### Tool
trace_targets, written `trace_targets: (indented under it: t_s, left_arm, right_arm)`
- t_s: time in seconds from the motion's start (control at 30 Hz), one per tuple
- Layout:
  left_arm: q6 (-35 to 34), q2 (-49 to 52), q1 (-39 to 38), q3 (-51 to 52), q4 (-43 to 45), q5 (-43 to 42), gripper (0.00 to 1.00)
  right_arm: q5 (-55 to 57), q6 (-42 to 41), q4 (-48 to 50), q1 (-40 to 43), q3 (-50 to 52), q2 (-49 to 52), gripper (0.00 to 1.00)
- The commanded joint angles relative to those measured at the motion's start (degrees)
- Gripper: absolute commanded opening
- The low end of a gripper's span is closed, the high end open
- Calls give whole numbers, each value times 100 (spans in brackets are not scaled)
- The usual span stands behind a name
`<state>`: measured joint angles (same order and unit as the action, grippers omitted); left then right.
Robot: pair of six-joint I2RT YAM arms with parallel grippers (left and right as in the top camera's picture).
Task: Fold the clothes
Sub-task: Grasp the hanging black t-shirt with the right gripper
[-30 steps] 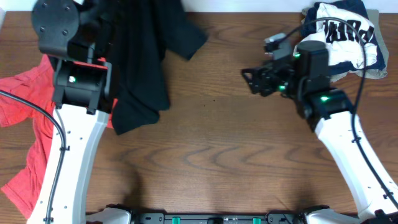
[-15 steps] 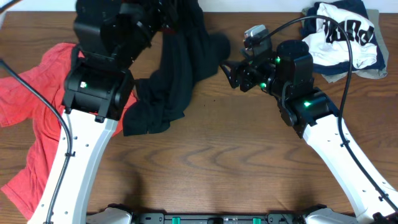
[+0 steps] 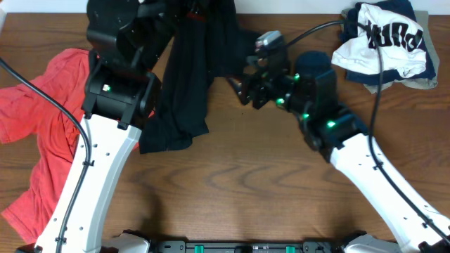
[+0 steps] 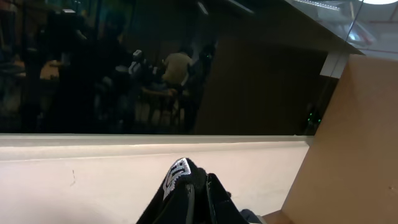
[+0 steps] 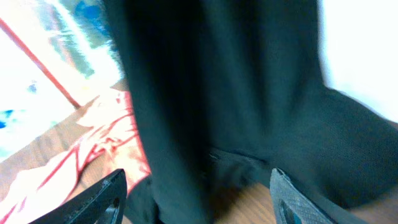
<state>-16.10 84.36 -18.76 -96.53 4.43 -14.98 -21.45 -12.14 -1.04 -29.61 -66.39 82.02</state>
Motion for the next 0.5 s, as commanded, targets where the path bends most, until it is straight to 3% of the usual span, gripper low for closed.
trace_targets:
  t_s: [0.0, 0.3, 0.47]
  left_arm:
    - [107, -94, -103, -227, 39, 216, 6]
    - [105, -94, -291, -227, -129, 267, 6]
    - [105, -94, -291, -227, -472, 267, 6]
  right_arm:
    - [42, -138, 188, -304, -57, 304, 70]
    - [518, -664, 1912, -765, -57, 1436, 72]
    - [647, -1145, 2717, -901, -57, 1974, 58]
